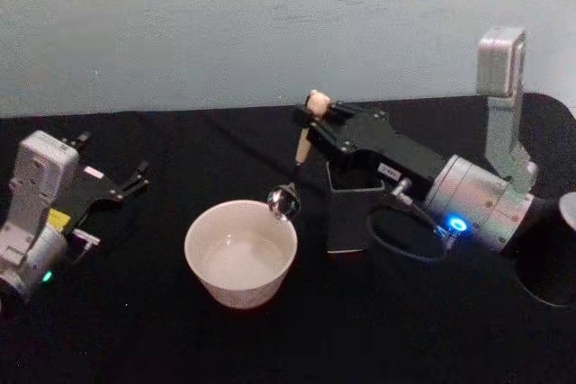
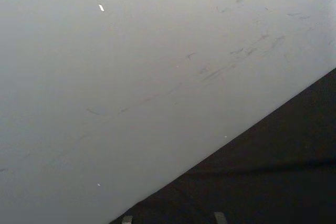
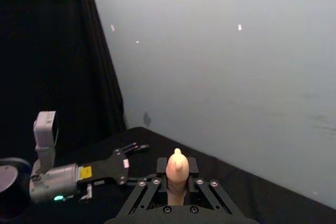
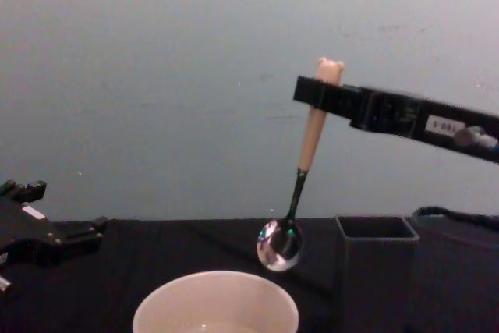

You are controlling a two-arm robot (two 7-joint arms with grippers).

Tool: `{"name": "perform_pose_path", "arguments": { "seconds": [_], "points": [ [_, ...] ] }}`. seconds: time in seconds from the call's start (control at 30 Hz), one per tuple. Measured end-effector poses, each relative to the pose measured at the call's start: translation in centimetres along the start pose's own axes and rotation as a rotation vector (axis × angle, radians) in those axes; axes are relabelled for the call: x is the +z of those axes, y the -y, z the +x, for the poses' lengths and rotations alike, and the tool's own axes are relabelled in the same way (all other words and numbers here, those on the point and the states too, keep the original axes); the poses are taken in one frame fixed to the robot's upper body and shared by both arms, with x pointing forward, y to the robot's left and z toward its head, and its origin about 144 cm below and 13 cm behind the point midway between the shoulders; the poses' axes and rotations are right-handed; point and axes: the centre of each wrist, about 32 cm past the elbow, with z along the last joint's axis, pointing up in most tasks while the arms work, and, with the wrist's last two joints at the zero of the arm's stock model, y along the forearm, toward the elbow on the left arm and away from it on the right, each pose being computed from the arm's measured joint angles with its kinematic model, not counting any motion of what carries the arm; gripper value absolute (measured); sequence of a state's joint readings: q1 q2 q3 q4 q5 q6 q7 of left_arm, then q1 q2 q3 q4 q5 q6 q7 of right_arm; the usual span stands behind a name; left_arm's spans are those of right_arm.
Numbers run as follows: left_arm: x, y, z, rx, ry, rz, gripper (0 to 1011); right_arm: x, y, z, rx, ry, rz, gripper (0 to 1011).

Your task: Pick up the stirring spoon with one hand, stir inside the cup, then place it back in its original position.

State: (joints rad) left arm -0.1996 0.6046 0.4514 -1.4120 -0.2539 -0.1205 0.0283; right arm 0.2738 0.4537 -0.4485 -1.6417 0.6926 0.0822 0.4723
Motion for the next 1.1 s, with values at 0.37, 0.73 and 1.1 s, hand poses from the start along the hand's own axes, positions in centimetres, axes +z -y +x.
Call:
{"name": "perform_pose_path", "arguments": {
  "seconds": [0.37,0.73,1.1],
  "points": [
    [0.0,0.0,0.0,0.0,0.0,0.0,1001,-1.1,-0.6,-0.3,0.037,0.001,-0.037,207],
    [0.0,0.0,0.0,0.0,0.0,0.0,1001,-2.3,-1.2,-0.7,0.078,0.016,-0.075,207],
    [0.0,0.0,0.0,0.0,0.0,0.0,1001,-3.7,-1.6,-1.2,0.112,0.07,-0.122,207]
  ]
}}
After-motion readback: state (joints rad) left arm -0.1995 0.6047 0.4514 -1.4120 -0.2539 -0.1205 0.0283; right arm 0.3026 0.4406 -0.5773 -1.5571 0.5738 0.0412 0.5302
